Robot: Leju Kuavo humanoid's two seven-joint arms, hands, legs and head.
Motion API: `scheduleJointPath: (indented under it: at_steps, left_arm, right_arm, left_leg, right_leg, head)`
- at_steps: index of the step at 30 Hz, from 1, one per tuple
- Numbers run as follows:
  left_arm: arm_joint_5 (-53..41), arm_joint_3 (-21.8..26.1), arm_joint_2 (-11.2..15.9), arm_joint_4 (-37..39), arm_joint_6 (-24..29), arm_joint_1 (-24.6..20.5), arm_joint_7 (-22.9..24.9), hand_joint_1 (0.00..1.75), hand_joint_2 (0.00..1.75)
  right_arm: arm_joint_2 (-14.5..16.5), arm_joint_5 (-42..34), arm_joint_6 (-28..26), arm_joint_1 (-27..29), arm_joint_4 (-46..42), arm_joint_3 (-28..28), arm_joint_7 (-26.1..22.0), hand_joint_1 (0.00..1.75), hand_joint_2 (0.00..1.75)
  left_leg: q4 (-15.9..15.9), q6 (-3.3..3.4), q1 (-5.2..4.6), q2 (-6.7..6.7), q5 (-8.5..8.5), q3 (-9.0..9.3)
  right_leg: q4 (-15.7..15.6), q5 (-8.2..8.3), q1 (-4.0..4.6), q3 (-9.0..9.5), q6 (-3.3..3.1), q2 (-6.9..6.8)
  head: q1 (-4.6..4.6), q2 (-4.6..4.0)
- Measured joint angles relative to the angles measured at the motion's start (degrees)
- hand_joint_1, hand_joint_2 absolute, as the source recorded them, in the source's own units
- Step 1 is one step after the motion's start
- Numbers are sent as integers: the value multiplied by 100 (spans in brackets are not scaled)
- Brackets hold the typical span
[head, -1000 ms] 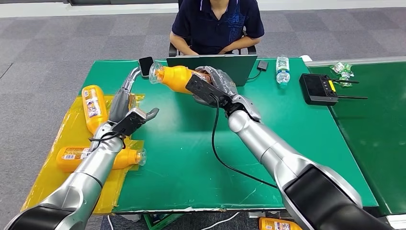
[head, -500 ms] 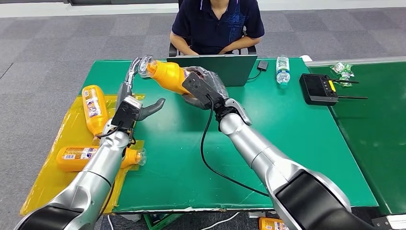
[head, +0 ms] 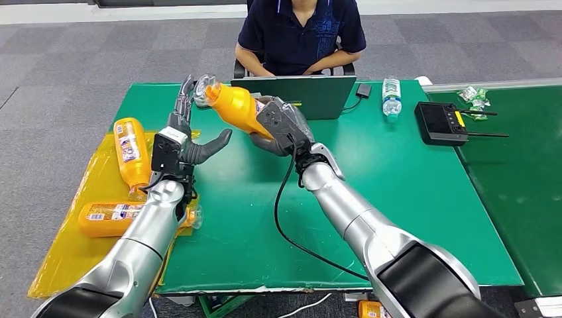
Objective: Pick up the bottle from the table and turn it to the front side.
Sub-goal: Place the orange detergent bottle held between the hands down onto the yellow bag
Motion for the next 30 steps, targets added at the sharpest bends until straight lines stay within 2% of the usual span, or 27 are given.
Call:
scheduleJointPath:
  at_steps: [21,30]
  left_arm:
    - [561,-7,-622,45,-591,55,-2,0,175]
    - [464,-205,-769,94,-772,178,-2,0,175]
  right_arm:
    - [87,-69,56,179,-32,-267,-26,175,175]
    - [114,73,416,89,147,-309,69,175,175]
  left_leg:
    - [0,0,0,-1,-1,-2]
    - [0,0,0,0,-1,-2]
  right_leg:
    - [-1,0,-1,0,0,-1]
    - [-1,0,0,0,0,0]
  head:
    - [0,0]
    - [0,0]
